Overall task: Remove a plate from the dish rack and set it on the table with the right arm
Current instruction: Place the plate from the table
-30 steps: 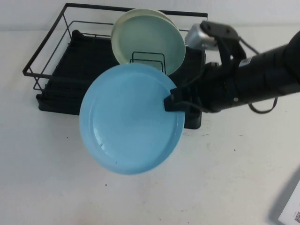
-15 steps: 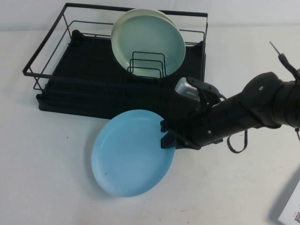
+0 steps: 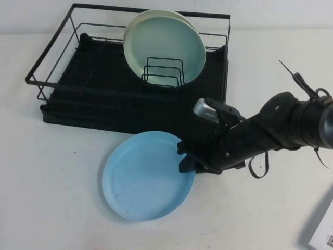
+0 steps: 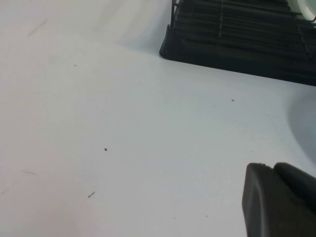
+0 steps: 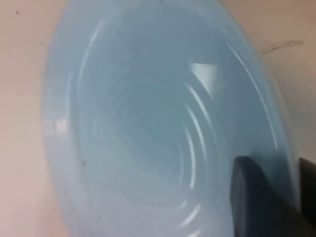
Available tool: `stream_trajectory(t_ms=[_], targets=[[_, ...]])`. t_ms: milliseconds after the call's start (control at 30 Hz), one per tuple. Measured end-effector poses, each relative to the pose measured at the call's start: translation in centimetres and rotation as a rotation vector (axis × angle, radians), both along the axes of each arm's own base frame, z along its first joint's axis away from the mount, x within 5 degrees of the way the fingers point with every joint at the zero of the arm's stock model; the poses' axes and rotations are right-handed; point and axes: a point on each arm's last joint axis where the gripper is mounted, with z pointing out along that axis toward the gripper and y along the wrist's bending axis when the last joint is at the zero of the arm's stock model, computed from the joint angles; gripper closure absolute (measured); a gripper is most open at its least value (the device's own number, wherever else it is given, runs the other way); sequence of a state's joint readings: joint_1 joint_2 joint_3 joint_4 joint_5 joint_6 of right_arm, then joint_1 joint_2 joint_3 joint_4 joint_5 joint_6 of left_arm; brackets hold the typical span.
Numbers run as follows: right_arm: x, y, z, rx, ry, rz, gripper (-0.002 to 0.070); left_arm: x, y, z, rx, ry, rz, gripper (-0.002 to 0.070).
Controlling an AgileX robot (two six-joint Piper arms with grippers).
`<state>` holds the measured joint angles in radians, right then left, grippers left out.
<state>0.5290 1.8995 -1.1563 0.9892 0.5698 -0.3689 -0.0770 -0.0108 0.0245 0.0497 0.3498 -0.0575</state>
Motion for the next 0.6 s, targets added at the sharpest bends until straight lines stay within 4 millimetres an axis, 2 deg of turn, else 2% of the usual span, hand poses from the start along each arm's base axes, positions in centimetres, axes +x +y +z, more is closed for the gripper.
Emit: stream_trajectory(t_ms=[67, 233, 333, 467, 600], targets=[[0.1, -0.1, -0.4, -0.027, -0.018, 0.008, 0.0536, 0.0, 0.0, 0.0, 0.000, 0.000, 0.000, 0.0679], [0.5, -0.3, -0.9, -0.064, -0.052, 0.010, 0.0353, 0.0, 0.0, 0.0, 0.000, 0.000, 0.000, 0.0679], [0.5, -0.3, -0.9, -0.066, -0.055, 0.010, 0.0309, 0.0, 0.0, 0.0, 0.000, 0.000, 0.000, 0.0679], [0.1, -0.5, 0.4, -0.067, -0.076, 0.050, 0.0307, 0.0, 0.0, 0.0, 0.000, 0.000, 0.000, 0.0679], [-0.9, -1.1, 3.5, -0.076, -0.154, 0.122, 0.0426, 0.0, 0.0, 0.0, 0.000, 0.000, 0.000, 0.0679]])
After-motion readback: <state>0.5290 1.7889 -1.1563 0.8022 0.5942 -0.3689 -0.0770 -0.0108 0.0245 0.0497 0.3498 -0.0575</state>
